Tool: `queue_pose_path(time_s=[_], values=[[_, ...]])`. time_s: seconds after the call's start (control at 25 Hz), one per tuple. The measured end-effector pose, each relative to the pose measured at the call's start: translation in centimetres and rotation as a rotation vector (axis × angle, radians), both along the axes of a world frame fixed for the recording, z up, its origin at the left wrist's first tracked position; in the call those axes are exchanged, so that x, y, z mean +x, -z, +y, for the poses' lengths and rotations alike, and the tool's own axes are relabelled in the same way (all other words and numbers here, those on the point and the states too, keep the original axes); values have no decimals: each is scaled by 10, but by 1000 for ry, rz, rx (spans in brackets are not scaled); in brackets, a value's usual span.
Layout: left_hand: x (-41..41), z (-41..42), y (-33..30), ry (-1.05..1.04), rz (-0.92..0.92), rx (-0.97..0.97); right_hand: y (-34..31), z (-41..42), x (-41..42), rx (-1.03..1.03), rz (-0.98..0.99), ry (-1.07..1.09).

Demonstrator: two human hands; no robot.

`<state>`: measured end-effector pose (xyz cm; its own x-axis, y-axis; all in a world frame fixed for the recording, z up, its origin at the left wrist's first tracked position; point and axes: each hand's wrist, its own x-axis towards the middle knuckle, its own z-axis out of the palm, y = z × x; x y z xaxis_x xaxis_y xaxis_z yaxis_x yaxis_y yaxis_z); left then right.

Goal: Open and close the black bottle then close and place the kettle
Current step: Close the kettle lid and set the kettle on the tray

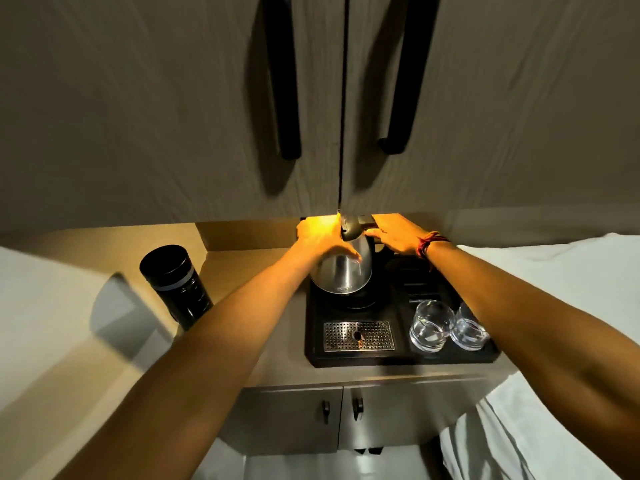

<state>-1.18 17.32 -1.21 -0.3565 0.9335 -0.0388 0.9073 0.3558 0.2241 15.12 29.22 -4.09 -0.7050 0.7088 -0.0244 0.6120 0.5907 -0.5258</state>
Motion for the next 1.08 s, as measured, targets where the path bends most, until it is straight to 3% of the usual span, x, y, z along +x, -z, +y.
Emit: queue_pose_path(time_s=[0.2, 0.36, 0.76, 1.08], values=[[27, 18, 22, 19, 11, 1, -3, 2, 16, 140, -141, -79], [27, 24, 29, 33, 1, -10, 12, 11, 22, 112, -123, -57], [22, 0, 52, 82, 37, 221, 48, -10, 24, 68, 51, 197], [25, 2, 58, 37, 115, 197, 64, -15, 12, 73, 187, 336]])
